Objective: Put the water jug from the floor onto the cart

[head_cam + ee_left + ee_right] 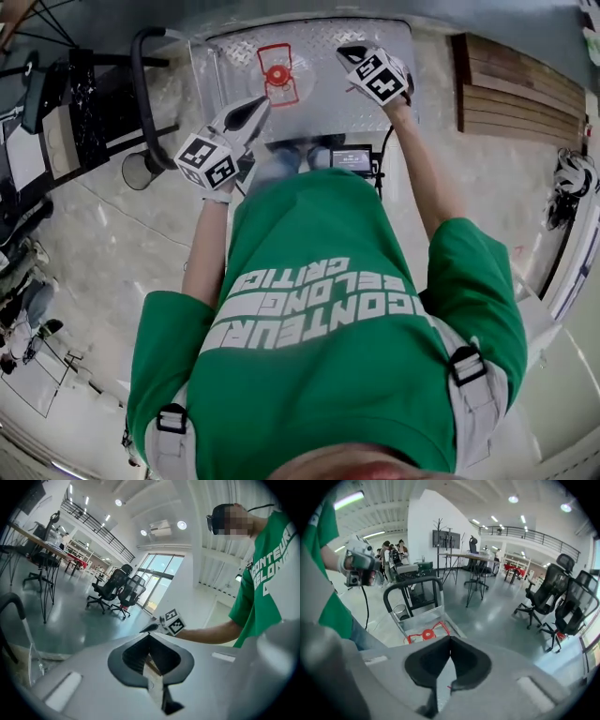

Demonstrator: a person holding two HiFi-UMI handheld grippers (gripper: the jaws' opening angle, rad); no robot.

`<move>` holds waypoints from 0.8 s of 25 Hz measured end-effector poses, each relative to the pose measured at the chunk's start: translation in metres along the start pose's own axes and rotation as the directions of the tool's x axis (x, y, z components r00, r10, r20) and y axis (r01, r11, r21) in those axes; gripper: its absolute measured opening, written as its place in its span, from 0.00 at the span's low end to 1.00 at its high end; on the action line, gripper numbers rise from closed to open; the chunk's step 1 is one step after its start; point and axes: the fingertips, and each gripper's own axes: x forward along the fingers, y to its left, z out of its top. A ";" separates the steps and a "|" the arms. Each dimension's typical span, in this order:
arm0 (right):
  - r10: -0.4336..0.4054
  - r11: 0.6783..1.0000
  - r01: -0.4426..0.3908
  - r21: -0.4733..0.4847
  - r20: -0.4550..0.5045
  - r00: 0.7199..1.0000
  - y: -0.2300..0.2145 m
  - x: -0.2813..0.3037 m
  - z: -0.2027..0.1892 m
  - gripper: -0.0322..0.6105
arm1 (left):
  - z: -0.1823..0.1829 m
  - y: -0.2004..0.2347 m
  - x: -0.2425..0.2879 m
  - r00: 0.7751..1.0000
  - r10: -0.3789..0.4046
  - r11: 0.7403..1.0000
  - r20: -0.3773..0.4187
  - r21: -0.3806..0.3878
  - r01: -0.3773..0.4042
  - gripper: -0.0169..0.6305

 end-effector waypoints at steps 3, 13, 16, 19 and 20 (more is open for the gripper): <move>-0.037 0.999 0.034 0.029 0.099 0.994 -0.009 -0.054 0.009 0.04 | 0.009 -0.006 0.013 1.000 -0.015 0.999 0.009 0.030 0.014 0.03; -0.131 0.989 0.103 0.107 0.297 0.946 0.009 -0.180 0.015 0.04 | 0.039 -0.024 0.054 0.998 -0.048 0.991 0.039 0.126 0.042 0.03; -0.127 0.985 0.082 0.150 0.324 0.937 0.021 -0.186 0.001 0.04 | 0.038 -0.030 0.060 0.998 -0.053 0.991 0.040 0.127 0.047 0.03; -0.099 0.983 0.042 0.178 0.325 0.940 0.035 -0.179 -0.009 0.04 | 0.034 -0.034 0.065 0.998 -0.061 0.990 0.031 0.126 0.056 0.03; -0.088 0.985 0.033 0.172 0.320 0.943 0.039 -0.177 -0.010 0.04 | 0.032 -0.035 0.067 0.998 -0.064 0.990 0.028 0.125 0.060 0.03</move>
